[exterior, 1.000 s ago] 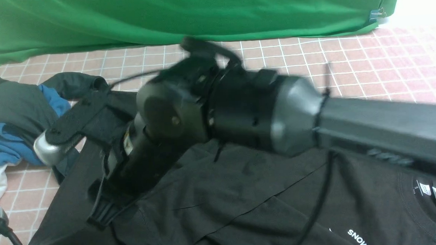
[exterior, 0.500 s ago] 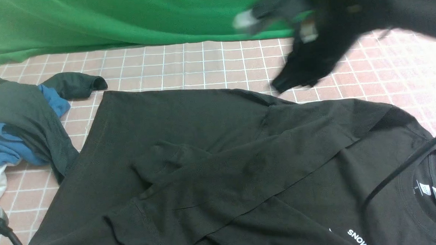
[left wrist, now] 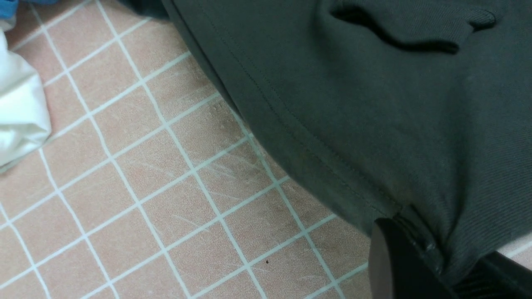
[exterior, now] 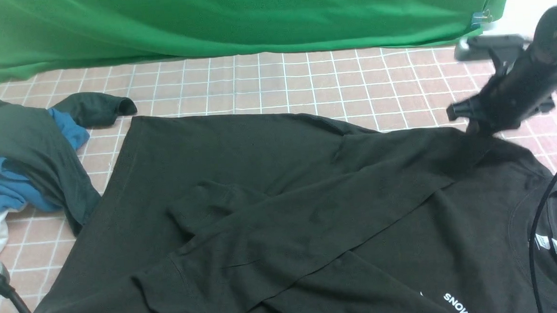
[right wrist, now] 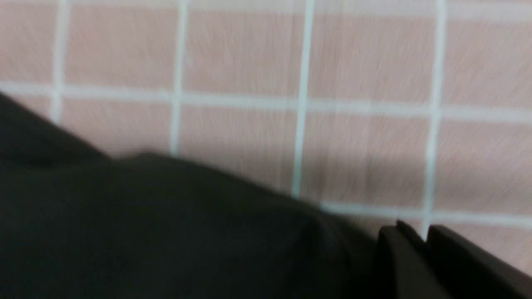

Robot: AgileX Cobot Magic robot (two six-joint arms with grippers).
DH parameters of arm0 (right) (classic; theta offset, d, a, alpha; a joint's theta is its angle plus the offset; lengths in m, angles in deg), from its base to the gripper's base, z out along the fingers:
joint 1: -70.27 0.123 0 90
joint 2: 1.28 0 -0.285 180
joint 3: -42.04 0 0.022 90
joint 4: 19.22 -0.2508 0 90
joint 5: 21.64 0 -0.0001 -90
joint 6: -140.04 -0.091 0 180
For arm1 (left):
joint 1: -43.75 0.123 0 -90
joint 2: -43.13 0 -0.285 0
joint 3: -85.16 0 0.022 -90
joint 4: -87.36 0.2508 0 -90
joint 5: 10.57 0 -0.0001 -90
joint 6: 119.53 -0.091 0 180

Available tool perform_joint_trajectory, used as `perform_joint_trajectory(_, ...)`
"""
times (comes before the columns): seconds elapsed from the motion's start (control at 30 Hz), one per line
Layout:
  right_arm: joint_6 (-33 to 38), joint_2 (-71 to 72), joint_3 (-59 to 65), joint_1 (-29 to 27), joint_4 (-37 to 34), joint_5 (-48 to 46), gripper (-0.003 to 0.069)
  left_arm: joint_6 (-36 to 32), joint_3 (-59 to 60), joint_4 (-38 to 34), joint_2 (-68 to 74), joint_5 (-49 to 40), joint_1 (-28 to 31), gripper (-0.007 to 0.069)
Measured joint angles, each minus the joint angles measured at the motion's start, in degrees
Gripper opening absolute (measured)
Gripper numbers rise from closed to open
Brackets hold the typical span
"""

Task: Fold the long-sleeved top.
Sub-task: Use both arms simultaneously to clamp the lower edge of the clothing fabric

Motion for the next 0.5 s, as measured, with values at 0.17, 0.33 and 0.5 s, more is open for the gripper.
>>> perform_joint_trajectory(0.17, 0.00, 0.30, 2.98, 0.00, -0.43, 1.40, 0.0108, 0.00, 0.00, 0.00, 0.00, 0.00, 0.00, 0.0050)
perform_joint_trajectory(0.33, 0.00, 1.20, 4.33, 0.00, -0.13, 3.17, 0.0108, 0.00, 0.00, 0.00, 0.00, 0.00, 0.00, 0.0050)
perform_joint_trajectory(0.5, -0.12, 6.62, 5.28, 0.05, 0.64, -3.19, 0.0113, 0.00, 0.00, 0.00, 0.00, 0.00, 0.00, 0.0050)
